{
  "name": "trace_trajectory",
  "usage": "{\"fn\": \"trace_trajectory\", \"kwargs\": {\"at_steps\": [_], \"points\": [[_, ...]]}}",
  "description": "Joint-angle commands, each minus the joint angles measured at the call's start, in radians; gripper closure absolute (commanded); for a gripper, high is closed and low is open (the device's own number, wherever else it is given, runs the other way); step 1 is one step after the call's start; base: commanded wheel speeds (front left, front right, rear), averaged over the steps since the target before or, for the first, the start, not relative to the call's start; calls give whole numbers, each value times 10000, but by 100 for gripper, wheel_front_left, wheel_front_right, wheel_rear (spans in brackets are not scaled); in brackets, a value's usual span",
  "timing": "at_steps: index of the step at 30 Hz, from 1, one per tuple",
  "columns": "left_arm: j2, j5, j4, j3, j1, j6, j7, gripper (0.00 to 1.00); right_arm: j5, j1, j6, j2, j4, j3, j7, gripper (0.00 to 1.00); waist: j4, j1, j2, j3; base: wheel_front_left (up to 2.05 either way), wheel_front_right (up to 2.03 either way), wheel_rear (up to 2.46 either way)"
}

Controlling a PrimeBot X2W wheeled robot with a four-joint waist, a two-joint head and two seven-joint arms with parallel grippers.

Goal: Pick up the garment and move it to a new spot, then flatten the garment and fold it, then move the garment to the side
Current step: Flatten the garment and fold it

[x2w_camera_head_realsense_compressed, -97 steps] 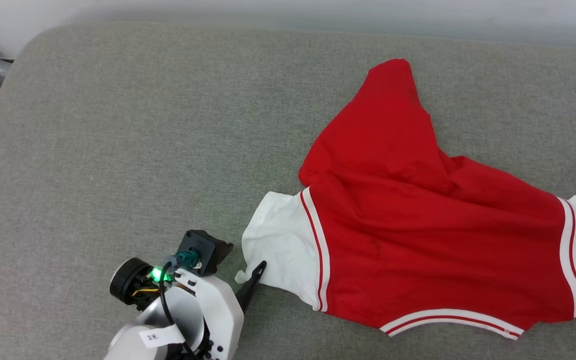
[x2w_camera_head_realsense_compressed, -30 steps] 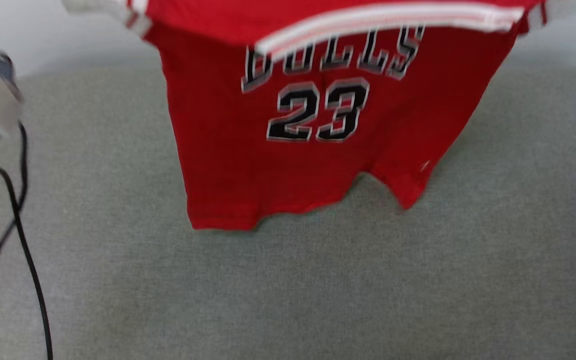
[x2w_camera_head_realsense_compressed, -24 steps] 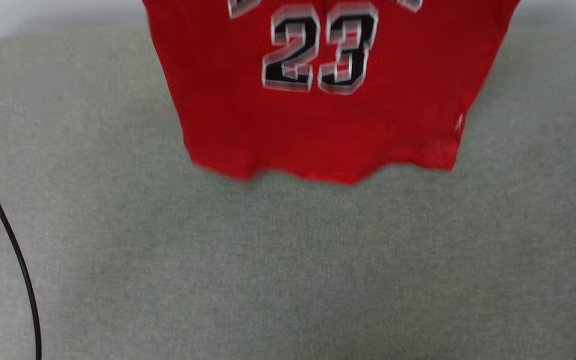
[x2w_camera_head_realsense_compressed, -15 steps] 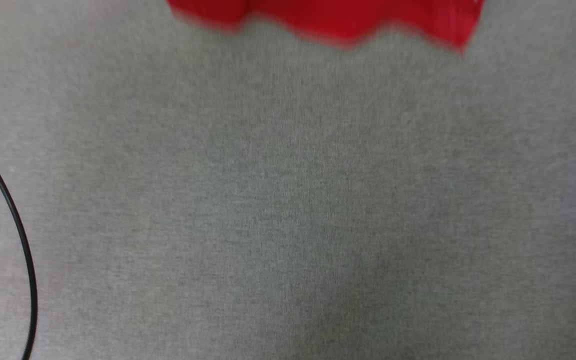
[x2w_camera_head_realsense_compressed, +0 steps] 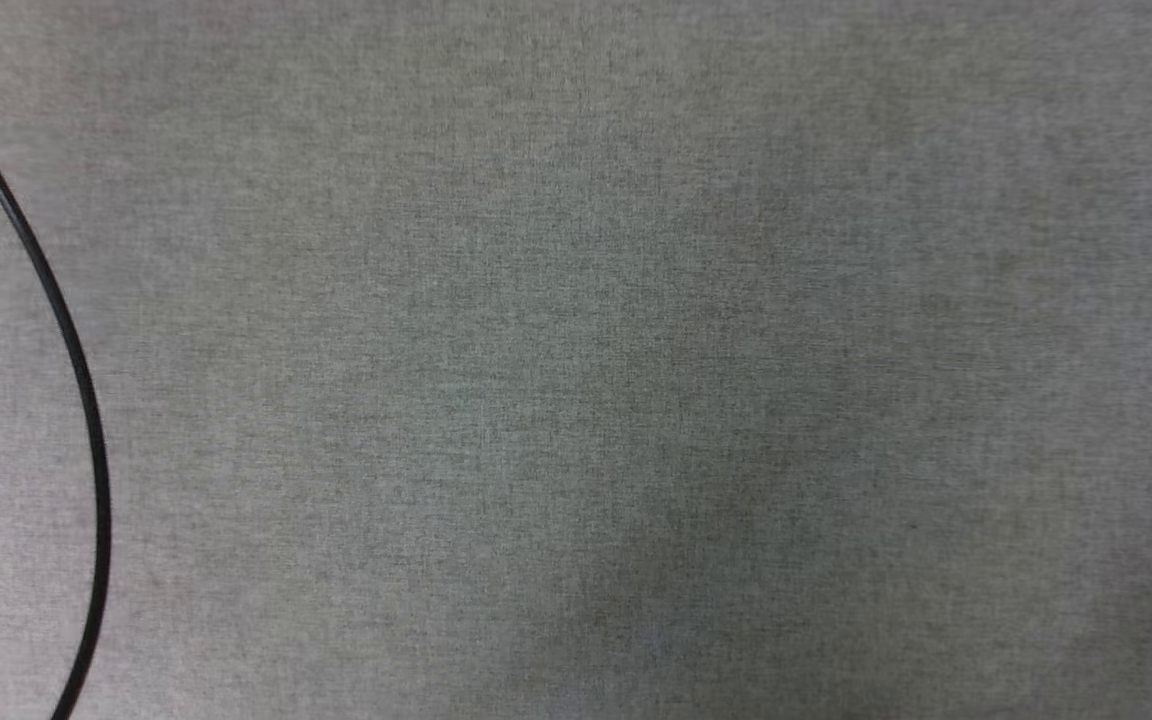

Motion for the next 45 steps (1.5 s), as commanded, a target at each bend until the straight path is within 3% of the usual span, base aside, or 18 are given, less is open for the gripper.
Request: {"fn": "trace_trajectory", "kwargs": {"at_steps": [1, 10, 20, 31, 45], "points": [[-47, 44, 269, -72, -35, -17, -257, 100, -61, -13, -17, 82, 266, 48, -226, 100, 24, -4, 0, 147, 0, 0, 0], [-587, -112, 1204, -654, 1785, -91, -1315, 100, 344, 1366, -17, -19, 1522, 394, -1037, 100, 18, -4, 0, -247, 0, 0, 0], [-738, -580, 898, -922, 5596, 98, -1560, 100, 1298, 4402, -17, -235, 2105, 981, -1076, 100, -141, -4, 0, -1872, 0, 0, 0], [-360, -1522, -574, -900, 10215, 528, -230, 100, 2384, 7835, -19, -444, 2025, 1317, -191, 100, -315, -4, 0, -3719, 0, 0, 0], [198, -2403, -2222, -920, 13782, 872, 1247, 100, 3667, 11288, -21, -853, 792, 1235, 1512, 100, -343, -4, 0, -5293, 0, 0, 0]]}}
